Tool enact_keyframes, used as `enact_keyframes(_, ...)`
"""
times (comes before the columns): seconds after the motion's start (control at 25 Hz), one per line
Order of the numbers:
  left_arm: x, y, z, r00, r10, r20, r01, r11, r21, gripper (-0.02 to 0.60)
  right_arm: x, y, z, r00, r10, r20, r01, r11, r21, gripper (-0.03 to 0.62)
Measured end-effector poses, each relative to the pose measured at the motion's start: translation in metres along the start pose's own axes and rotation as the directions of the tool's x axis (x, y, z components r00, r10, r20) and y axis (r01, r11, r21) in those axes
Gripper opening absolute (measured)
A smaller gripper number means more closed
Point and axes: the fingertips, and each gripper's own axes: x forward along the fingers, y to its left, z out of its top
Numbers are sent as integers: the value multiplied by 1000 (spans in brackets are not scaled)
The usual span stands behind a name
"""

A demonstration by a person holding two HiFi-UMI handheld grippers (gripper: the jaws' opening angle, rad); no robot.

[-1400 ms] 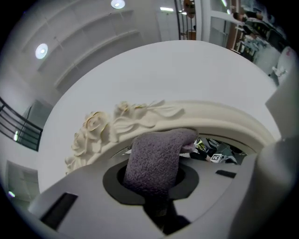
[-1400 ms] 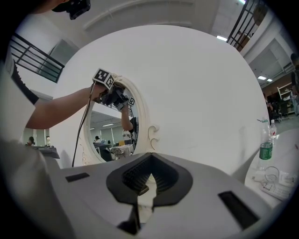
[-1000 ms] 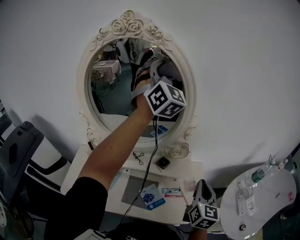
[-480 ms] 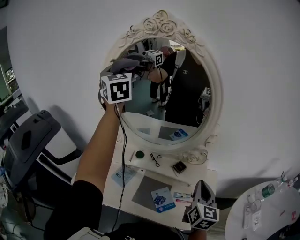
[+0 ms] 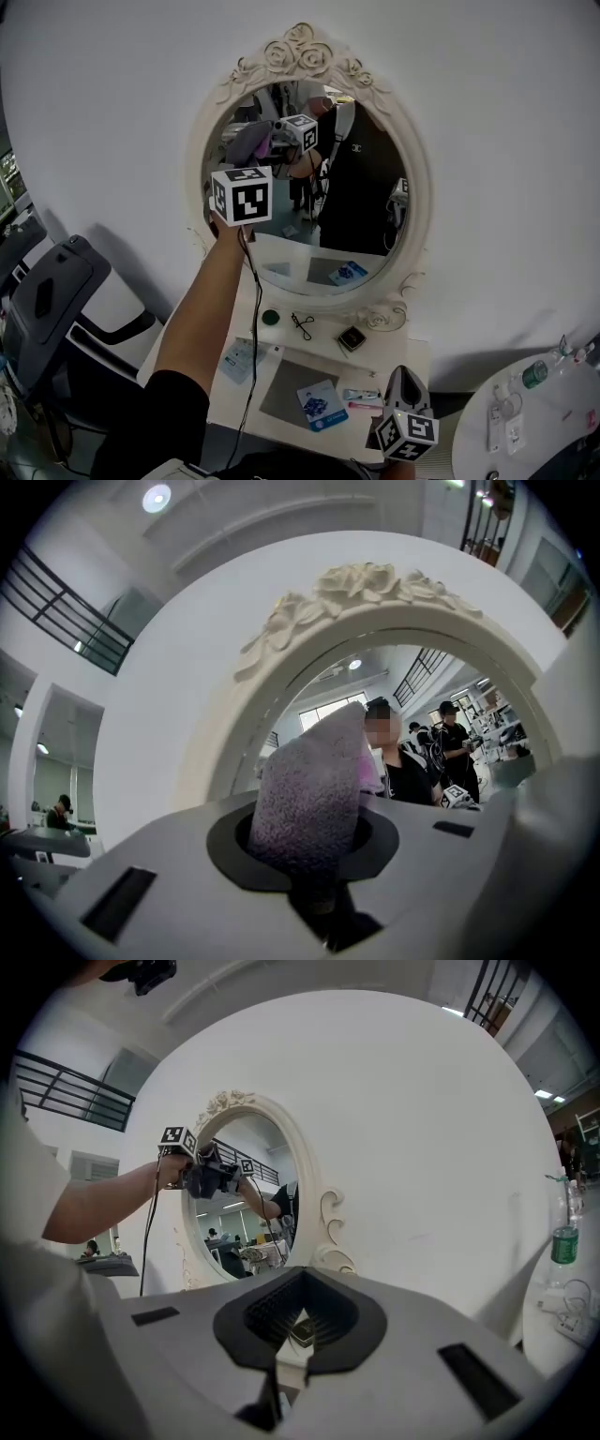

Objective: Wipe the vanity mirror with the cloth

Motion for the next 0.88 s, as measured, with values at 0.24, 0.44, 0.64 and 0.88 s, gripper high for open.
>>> enact_keyframes(0.24, -31, -110, 45, 982, -122, 145, 95, 979, 180, 75, -10, -13, 3, 999, -32, 13, 32, 999, -3, 11)
enact_keyframes(0.44, -57, -198, 54, 953, -242, 182, 167, 921, 353, 75, -20, -22, 5, 998, -56, 19, 56, 998, -9, 11)
enact_keyframes(0.64, -85, -287, 37, 898, -428, 102, 322, 798, 510, 75, -32, -32, 7, 996, -88, 33, 89, 996, -2, 11)
enact_keyframes(0.88, -99, -309, 14, 845, -532, 56, 469, 787, 400, 75, -44, -43, 10, 992, -118, 43, 117, 993, 14, 11)
